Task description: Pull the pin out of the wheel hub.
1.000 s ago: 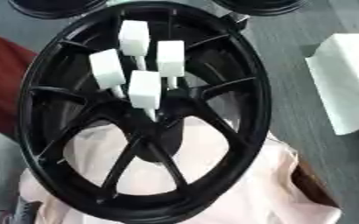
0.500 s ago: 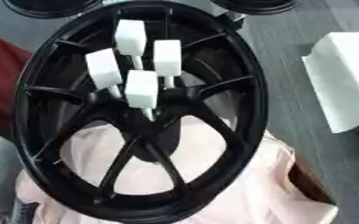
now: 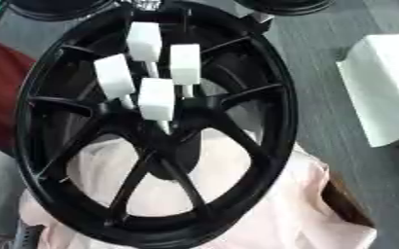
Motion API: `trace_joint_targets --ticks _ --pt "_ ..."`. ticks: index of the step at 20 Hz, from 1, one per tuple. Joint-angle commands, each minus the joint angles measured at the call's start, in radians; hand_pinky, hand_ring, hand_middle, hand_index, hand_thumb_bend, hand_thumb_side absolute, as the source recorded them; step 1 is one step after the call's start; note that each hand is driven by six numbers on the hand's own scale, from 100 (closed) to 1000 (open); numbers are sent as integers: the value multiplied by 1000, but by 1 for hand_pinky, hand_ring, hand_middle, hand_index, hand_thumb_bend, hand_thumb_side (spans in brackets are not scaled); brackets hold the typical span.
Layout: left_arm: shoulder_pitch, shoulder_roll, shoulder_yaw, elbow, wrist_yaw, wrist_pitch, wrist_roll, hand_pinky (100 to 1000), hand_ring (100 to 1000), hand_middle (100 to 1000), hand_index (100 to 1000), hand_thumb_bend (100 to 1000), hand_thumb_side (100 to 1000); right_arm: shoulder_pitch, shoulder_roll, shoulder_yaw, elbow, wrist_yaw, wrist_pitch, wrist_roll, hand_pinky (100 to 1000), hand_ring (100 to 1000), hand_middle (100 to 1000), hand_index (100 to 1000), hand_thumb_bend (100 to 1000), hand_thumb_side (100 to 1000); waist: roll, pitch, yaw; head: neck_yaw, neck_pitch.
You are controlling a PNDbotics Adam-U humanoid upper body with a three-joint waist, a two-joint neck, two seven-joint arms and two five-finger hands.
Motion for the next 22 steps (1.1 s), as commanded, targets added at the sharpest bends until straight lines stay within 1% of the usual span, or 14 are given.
trace_joint_targets --ticks 1,4,6,10,13,18,20,22 --pt "-10 52 -2 -40 1 19 1 830 809 735 872 100 896 -5 -11 -3 -12 -3 4 0 762 785 719 840 100 560 0 -20 2 -8 0" --pt "8 92 4 -100 -7 74 1 836 814 735 863 104 853 -7 -10 -4 -12 -1 8 -2 762 786 719 841 100 561 4 -16 5 -17 -1" --pt "23 118 -3 -141 -14 109 1 840 819 742 863 127 860 -9 -9 -3 -12 0 10 -2 763 786 719 841 100 561 5 -14 6 -23 -1" --pt "59 178 3 -230 -1 157 1 840 819 742 856 113 853 -9 -7 -4 -12 4 12 -4 763 786 719 841 100 562 7 -10 8 -32 0" --pt "99 238 16 -320 23 185 1 843 822 745 853 118 857 -11 -7 -5 -12 6 12 -7 763 786 719 841 100 562 10 -8 11 -38 -1" --pt "183 339 28 -481 72 247 1 846 829 754 852 148 909 -14 -8 -5 -12 10 13 -9 764 786 720 842 100 562 14 -3 14 -40 -2" --pt "214 375 38 -542 83 280 1 849 831 756 848 172 902 -14 -8 -5 -12 11 13 -9 764 786 720 842 100 562 14 -2 14 -39 -5" --pt "244 406 51 -598 84 312 1 849 831 754 844 206 920 -15 -7 -6 -12 11 13 -10 764 786 720 842 100 562 13 0 14 -38 -7"
